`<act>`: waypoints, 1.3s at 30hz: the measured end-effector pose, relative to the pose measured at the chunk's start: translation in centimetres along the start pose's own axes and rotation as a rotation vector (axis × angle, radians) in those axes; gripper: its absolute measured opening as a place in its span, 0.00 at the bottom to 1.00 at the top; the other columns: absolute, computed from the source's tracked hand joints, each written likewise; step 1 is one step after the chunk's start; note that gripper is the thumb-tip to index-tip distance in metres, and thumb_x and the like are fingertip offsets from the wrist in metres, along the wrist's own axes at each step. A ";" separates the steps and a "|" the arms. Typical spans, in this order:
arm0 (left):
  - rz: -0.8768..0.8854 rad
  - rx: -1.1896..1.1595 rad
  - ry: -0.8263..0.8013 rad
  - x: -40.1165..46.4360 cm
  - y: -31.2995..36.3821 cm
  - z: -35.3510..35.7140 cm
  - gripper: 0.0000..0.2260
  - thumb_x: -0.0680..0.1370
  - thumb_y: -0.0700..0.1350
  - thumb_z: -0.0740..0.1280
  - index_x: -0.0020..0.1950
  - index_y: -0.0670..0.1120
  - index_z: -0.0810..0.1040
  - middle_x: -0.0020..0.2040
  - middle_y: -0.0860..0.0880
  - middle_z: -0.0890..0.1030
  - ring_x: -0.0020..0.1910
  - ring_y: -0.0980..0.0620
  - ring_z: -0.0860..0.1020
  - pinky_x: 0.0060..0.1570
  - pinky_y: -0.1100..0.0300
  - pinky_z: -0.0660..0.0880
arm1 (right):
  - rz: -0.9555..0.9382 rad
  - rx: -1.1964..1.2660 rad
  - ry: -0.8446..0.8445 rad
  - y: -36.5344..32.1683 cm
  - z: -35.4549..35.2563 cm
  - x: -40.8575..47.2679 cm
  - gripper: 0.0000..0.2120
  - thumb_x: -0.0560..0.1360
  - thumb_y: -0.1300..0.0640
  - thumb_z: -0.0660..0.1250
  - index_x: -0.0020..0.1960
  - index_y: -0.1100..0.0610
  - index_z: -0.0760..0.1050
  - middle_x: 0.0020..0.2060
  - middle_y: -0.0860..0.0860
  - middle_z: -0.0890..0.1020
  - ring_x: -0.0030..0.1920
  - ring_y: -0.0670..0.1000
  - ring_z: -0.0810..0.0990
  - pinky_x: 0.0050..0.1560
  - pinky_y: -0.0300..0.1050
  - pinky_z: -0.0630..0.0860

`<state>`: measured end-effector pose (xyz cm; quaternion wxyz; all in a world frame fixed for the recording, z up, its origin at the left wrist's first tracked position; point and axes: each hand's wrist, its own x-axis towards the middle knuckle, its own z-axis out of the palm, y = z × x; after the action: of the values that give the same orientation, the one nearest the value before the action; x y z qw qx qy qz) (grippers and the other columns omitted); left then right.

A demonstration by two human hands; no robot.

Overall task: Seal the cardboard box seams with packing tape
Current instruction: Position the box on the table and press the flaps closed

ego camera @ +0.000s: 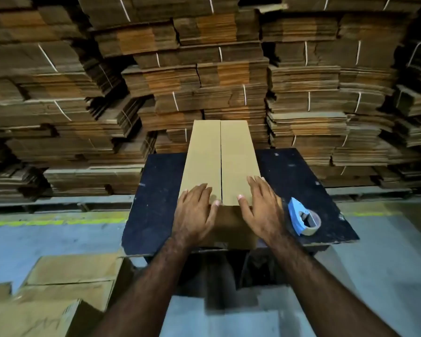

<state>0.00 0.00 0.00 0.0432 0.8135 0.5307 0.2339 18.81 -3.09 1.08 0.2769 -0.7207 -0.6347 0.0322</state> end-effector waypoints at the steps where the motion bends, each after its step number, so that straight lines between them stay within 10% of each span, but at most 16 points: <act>1: -0.004 0.005 -0.011 0.2 0.1 0.1 0.28 0.81 0.60 0.48 0.71 0.45 0.73 0.72 0.47 0.73 0.73 0.50 0.68 0.75 0.47 0.60 | 0.005 0.005 -0.011 0.3 0.0 0.2 0.30 0.79 0.40 0.52 0.78 0.52 0.60 0.76 0.51 0.64 0.76 0.52 0.59 0.72 0.56 0.59; 15: -0.092 0.185 -0.268 7.1 -3.9 1.7 0.29 0.82 0.61 0.48 0.79 0.47 0.60 0.80 0.47 0.58 0.78 0.50 0.57 0.75 0.41 0.55 | 0.087 -0.114 -0.299 2.9 4.2 8.8 0.32 0.80 0.40 0.55 0.78 0.53 0.54 0.79 0.53 0.52 0.78 0.55 0.50 0.71 0.62 0.62; 30: -0.004 -0.029 -0.278 21.4 -11.0 6.3 0.28 0.83 0.58 0.56 0.79 0.45 0.60 0.81 0.46 0.57 0.79 0.47 0.54 0.72 0.42 0.61 | 0.215 -0.212 -0.239 3.1 8.7 20.7 0.31 0.79 0.37 0.53 0.78 0.51 0.54 0.79 0.51 0.52 0.78 0.52 0.48 0.69 0.59 0.63; 39: 0.011 -0.131 -0.164 22.5 -12.3 8.0 0.29 0.78 0.59 0.54 0.75 0.45 0.68 0.78 0.46 0.64 0.77 0.46 0.59 0.68 0.46 0.67 | 0.413 -0.274 -0.133 2.8 9.3 21.1 0.34 0.77 0.34 0.53 0.77 0.52 0.54 0.76 0.56 0.59 0.71 0.60 0.65 0.60 0.61 0.72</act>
<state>0.43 26.67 -3.46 0.1385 0.8282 0.5046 0.2009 21.68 19.83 -1.56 0.1218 -0.8621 -0.4895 0.0491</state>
